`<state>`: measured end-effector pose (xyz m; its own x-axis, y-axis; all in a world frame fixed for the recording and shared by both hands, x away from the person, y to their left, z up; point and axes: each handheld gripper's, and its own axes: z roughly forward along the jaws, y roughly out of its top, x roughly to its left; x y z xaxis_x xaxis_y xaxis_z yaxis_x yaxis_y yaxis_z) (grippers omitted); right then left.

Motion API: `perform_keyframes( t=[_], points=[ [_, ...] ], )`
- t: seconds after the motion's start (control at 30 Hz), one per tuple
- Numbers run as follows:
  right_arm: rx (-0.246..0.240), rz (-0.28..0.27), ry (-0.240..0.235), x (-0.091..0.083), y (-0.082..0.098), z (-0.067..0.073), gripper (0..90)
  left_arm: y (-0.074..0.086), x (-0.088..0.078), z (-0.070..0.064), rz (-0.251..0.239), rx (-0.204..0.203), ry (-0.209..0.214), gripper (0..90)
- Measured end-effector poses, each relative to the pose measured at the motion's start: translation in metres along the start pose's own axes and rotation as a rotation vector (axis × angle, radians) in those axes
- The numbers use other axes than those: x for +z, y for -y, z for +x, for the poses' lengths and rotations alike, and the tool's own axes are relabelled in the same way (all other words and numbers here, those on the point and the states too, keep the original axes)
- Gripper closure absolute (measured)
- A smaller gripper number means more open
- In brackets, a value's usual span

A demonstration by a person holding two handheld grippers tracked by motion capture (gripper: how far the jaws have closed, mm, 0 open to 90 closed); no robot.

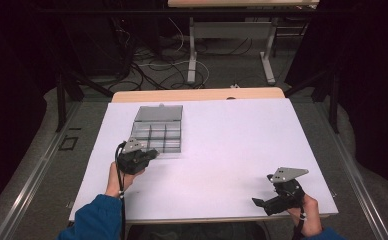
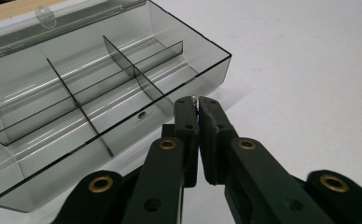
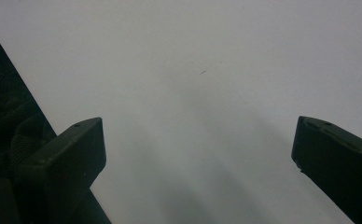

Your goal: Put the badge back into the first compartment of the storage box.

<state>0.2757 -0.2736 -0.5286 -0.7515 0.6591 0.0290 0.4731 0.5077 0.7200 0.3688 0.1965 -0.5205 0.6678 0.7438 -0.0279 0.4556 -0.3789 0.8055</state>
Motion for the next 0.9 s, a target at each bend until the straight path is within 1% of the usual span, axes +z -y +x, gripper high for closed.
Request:
perform_keyframes(
  t=[0.03, 0.07, 0.2, 0.23, 0.27, 0.3, 0.33, 0.37, 0.4, 0.43, 0.63, 0.77, 0.87, 0.9],
  points=[
    [-0.008, -0.014, 0.003, 0.0009, 0.0001, -0.0005, 2.4, -0.0001, -0.0004, 0.0004, -0.002, -0.001, -0.001, 87.2],
    [0.005, -0.013, 0.007, 0.0007, 0.0002, 0.0007, 2.4, -0.0001, -0.0004, 0.0004, -0.002, -0.001, -0.001, 87.2],
    [0.003, -0.014, 0.004, 0.0001, 0.0006, 0.0004, 2.4, -0.0002, -0.0017, 0.001, -0.002, -0.005, -0.003, 87.2],
    [0.003, -0.014, 0.004, 0.0001, 0.0006, 0.0004, 2.4, -0.0002, -0.0018, 0.0011, -0.007, -0.004, -0.01, 87.2],
    [0.003, -0.005, 0.002, -0.0007, 0.0007, 0.0006, 2.5, -0.0008, -0.0024, 0.0014, -0.009, -0.004, -0.006, 87.2],
    [-0.007, -0.006, 0.001, -0.0007, 0.0006, -0.0002, 2.5, -0.0009, -0.0028, 0.0016, -0.012, -0.006, -0.007, 87.2],
    [0.006, -0.007, 0.003, -0.0009, 0.0009, 0.0007, 2.5, -0.0012, -0.0032, 0.0018, -0.011, -0.004, -0.012, 87.2],
    [-0.007, -0.008, 0.001, -0.0007, 0.0008, -0.0002, 2.5, -0.0014, -0.0036, 0.0019, -0.013, -0.004, -0.013, 87.2],
    [-0.004, 0.004, -0.001, -0.0013, 0.0006, 0.0, 2.5, -0.0016, -0.0036, 0.0022, -0.017, -0.004, -0.014, 87.2],
    [0.003, -0.005, 0.002, -0.0007, 0.0007, 0.0006, 2.5, -0.0018, -0.0042, 0.0023, -0.014, -0.006, -0.013, 87.2],
    [0.002, -0.001, 0.002, 0.0, 0.0004, 0.0005, 2.6, -0.0021, -0.0044, 0.0043, -0.024, -0.012, -0.018, 87.2],
    [0.004, -0.008, 0.004, 0.0004, 0.0005, 0.0006, 2.6, -0.003, -0.0061, 0.0055, -0.031, -0.011, -0.024, 87.2],
    [0.001, 0.0, -0.005, -0.0004, 0.0005, -0.0001, 2.6, -0.0039, -0.0075, 0.0077, -0.033, -0.015, -0.028, 87.2],
    [0.003, -0.015, -0.005, 0.0003, 0.0008, 0.0, 2.6, -0.0039, -0.0082, 0.0088, -0.043, -0.023, -0.033, 87.2]
  ],
)
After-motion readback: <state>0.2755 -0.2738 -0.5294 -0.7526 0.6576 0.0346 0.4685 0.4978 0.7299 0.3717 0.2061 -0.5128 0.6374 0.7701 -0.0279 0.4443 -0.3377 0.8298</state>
